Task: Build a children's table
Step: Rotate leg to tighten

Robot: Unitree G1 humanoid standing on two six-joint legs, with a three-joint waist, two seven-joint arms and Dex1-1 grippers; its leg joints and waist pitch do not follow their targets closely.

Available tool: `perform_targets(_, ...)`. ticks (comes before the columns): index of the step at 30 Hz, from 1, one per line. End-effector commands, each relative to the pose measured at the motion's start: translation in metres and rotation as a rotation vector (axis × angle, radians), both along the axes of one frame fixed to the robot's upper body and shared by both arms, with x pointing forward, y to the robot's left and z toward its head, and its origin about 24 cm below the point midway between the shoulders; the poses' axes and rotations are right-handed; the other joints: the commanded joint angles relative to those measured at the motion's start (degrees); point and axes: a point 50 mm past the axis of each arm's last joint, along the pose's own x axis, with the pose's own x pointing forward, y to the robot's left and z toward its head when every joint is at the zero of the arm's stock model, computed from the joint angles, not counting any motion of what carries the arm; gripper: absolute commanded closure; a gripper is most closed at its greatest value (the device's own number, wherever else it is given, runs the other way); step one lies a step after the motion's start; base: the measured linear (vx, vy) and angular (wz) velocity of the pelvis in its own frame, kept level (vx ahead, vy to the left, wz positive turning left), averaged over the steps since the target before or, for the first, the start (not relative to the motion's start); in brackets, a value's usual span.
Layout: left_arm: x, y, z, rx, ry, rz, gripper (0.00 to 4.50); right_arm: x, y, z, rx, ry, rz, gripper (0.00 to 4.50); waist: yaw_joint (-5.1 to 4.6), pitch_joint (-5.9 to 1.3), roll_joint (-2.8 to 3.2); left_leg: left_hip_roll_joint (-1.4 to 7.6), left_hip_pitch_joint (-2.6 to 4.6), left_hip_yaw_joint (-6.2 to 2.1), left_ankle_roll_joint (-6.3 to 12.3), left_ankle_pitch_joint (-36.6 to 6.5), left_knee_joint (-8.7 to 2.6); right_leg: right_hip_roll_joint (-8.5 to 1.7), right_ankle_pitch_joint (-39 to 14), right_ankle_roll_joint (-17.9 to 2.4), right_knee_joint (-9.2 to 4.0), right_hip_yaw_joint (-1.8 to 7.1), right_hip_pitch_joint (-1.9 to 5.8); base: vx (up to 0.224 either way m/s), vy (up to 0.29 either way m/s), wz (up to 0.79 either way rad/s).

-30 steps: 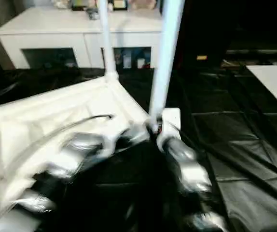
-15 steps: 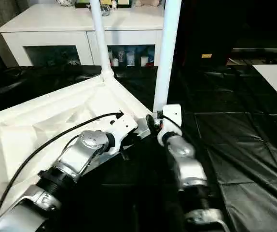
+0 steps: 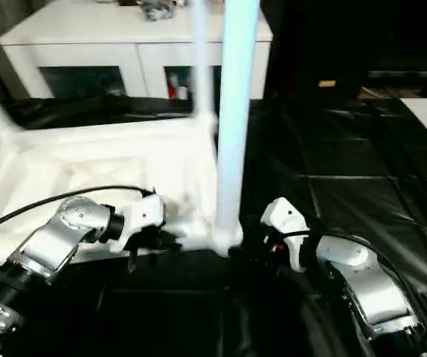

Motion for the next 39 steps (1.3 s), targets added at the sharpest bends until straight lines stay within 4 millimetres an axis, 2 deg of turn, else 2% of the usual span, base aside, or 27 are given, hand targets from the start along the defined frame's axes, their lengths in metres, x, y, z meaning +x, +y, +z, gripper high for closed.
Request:
perform_targets(1, -0.014, 0.0, -0.018, 0.05, 0.1, -0.051, 4.5, 0.002, 0.004, 0.005, 0.013, -0.014, 0.012, 0.77, -0.05, -2.12, -0.48, 3.22, 0.33, -0.89, 4.78, -9.29, -4.3, -3.3, -1.95, -17.25, -3.36, 1.65, 2.14, 0.0, 0.0, 0.0)
perform_targets(6, -0.015, 0.002, -0.018, 0.048, 0.104, -0.059, 4.5, 0.0, 0.006, 0.004, 0.02, 0.013, 0.043, 0.77, -0.02, -2.36, -0.64, 2.97, 0.15, -0.88, 5.34, -6.28, -3.92, -3.27, 1.96, -17.3, -2.94, 1.63, 2.42, 0.0, 0.0, 0.0)
perform_targets(8, -0.015, 0.003, -0.018, 0.051, 0.108, -0.06, 4.5, 0.0, 0.006, 0.003, 0.03, 0.034, 0.048, 1.03, 0.02, -2.42, -0.65, 2.93, 0.15, -0.84, 5.88, -5.77, -3.81, -3.24, 3.2, -17.62, -2.81, 1.58, 2.44, 0.0, 0.0, 0.0)
perform_targets(12, -0.015, 0.004, -0.018, 0.052, 0.114, -0.058, 4.5, 0.002, 0.005, 0.002, 0.048, 0.04, 0.032, 1.13, 0.03, -2.42, -0.62, 2.95, 0.2, -0.86, 5.95, -6.0, -3.82, -3.27, 2.53, -17.7, -2.85, 1.54, 2.45, 0.0, 0.0, 0.0)
perform_targets(13, -0.015, 0.004, -0.018, 0.053, 0.115, -0.058, 4.5, 0.002, 0.005, 0.002, 0.051, 0.043, 0.032, 1.4, 0.03, -2.39, -0.66, 2.94, 0.16, -0.86, 5.87, -6.17, -3.83, -3.24, 2.11, -17.65, -2.87, 1.54, 2.47, 0.0, 0.0, 0.0)
perform_targets(18, -0.015, 0.005, -0.018, 0.052, 0.127, -0.06, 4.5, 0.002, 0.007, 0.001, 0.07, 0.055, 0.027, 1.74, 0.04, -2.47, -0.62, 2.92, 0.18, -0.89, 5.68, -5.84, -3.77, -3.21, 2.28, -17.62, -2.77, 1.52, 2.49, 0.0, 0.0, 0.0)
perform_targets(21, -0.015, 0.006, -0.02, 0.065, 0.125, -0.041, 4.5, 0.005, 0.007, -0.003, 0.093, 0.054, -0.028, 1.78, -0.01, -2.5, -0.57, 2.83, 0.11, -0.88, 6.01, -4.95, -3.65, -3.22, 3.35, -17.79, -2.64, 1.5, 2.53, 0.0, 0.0, 0.0)
perform_targets(23, -0.012, 0.003, -0.023, 0.058, 0.113, 0.01, 4.5, 0.013, 0.005, -0.011, 0.07, 0.032, -0.146, 1.79, -0.18, -2.26, -0.67, 2.79, 0.09, -0.83, 5.53, -6.33, -3.82, -3.18, 1.28, -17.77, -2.91, 1.47, 2.43, 0.0, 0.0, 0.0)
perform_targets(24, -0.01, -0.001, -0.024, 0.048, 0.1, 0.051, 4.5, 0.02, 0.004, -0.017, 0.055, 0.018, -0.237, 1.79, -0.32, -2.06, -0.61, 2.81, 0.08, -0.83, 5.0, -7.48, -4.01, -3.2, -0.77, -17.7, -3.07, 1.46, 2.27, 0.0, 0.0, 0.0)
perform_targets(25, -0.008, -0.006, -0.026, 0.034, 0.091, 0.09, 4.5, 0.024, 0.004, -0.022, 0.052, 0.015, -0.315, 1.79, -0.64, -1.69, -0.63, 2.7, 0.02, -0.88, 3.37, -10.76, -4.34, -3.19, -6.42, -17.01, -3.6, 1.42, 2.16, -0.055, -0.008, -0.04)
perform_targets(26, -0.007, -0.009, -0.027, 0.025, 0.086, 0.113, 4.5, 0.027, 0.004, -0.025, 0.052, 0.015, -0.358, 1.79, -1.1, -1.47, -0.64, 2.58, 0.21, -1.03, 1.54, -13.8, -4.68, -3.21, -13.21, -15.65, -4.05, 1.38, 2.06, -0.055, -0.008, -0.04)
perform_targets(27, -0.004, -0.016, -0.029, 0.008, 0.074, 0.17, 4.5, 0.032, 0.008, -0.028, 0.063, 0.003, -0.437, 1.79, -1.45, -1.55, -0.63, 2.65, 0.36, -1.11, 0.11, -15.11, -4.74, -3.32, -16.61, -14.29, -4.26, 1.55, 1.87, -0.056, -0.001, -0.04)
perform_targets(29, 0.0, -0.03, -0.032, -0.017, 0.061, 0.266, 4.5, 0.04, 0.015, -0.033, 0.088, -0.007, -0.58, 1.79, -1.86, -1.53, -0.76, 2.55, 0.36, -1.39, -0.61, -16.43, -4.9, -3.21, -19.09, -12.86, -4.66, 1.54, 1.75, 0.0, 0.0, 0.0)
perform_targets(30, 0.002, -0.038, -0.034, -0.031, 0.063, 0.327, 4.5, 0.044, 0.019, -0.034, 0.095, -0.011, -0.661, 1.79, -1.98, -1.54, -0.53, 2.48, 0.26, -1.35, -0.7, -16.45, -4.9, -3.18, -18.98, -12.61, -4.58, 1.6, 1.66, 0.0, 0.0, 0.0)
perform_targets(32, 0.005, -0.048, -0.036, -0.042, 0.061, 0.396, 4.5, 0.048, 0.024, -0.036, 0.098, -0.012, -0.751, 1.79, -2.08, -1.72, -0.72, 2.37, 0.35, -1.33, -0.87, -15.64, -4.86, -3.11, -17.96, -12.2, -4.81, 1.61, 1.52, 0.0, 0.0, 0.0)
perform_targets(33, 0.006, -0.063, -0.039, -0.059, 0.059, 0.478, 4.5, 0.053, 0.033, -0.039, 0.099, -0.018, -0.866, 1.79, -2.29, -1.77, -0.51, 2.42, 0.27, -1.21, -0.89, -14.77, -4.8, -3.02, -16.07, -12.5, -4.7, 1.71, 1.37, 0.0, 0.0, 0.0)
perform_targets(34, 0.005, -0.074, -0.04, -0.072, 0.062, 0.503, 4.5, 0.056, 0.041, -0.04, 0.11, -0.015, -0.913, 1.79, -2.29, -1.8, -0.66, 2.44, 0.31, -1.24, -1.0, -14.58, -4.83, -3.03, -15.71, -12.49, -4.88, 1.68, 1.38, 0.0, 0.0, 0.0)
perform_targets(35, 0.005, -0.08, -0.04, -0.081, 0.066, 0.516, 4.5, 0.057, 0.046, -0.041, 0.118, -0.012, -0.939, 1.8, -2.27, -1.69, -0.9, 2.22, 0.4, -1.22, -0.92, -15.0, -4.83, -2.94, -16.98, -12.0, -5.07, 1.62, 1.28, 0.0, 0.0, 0.0)
perform_targets(36, 0.005, -0.087, -0.04, -0.09, 0.056, 0.524, 4.5, 0.058, 0.055, -0.041, 0.115, -0.018, -0.94, 1.8, -2.22, -1.76, -0.78, 2.12, 0.36, -1.2, -0.64, -15.18, -4.77, -3.01, -17.4, -11.8, -5.07, 1.68, 1.3, 0.0, 0.0, 0.0)
perform_targets(37, 0.005, -0.091, -0.04, -0.085, 0.038, 0.522, 4.5, 0.059, 0.065, -0.041, 0.125, -0.019, -0.904, 1.8, -2.07, -1.81, -0.93, 2.22, 0.34, -1.25, -0.15, -15.31, -4.81, -3.07, -17.81, -11.26, -5.3, 1.68, 1.26, 0.0, 0.0, 0.0)
perform_targets(39, 0.008, -0.093, -0.038, -0.067, -0.009, 0.528, 4.5, 0.061, 0.079, -0.037, 0.139, -0.053, -0.847, 1.8, -1.72, -1.73, -0.78, 2.19, 0.21, -1.24, 0.73, -15.68, -4.85, -3.1, -18.17, -10.18, -5.43, 1.7, 1.24, 0.0, 0.0, 0.0)
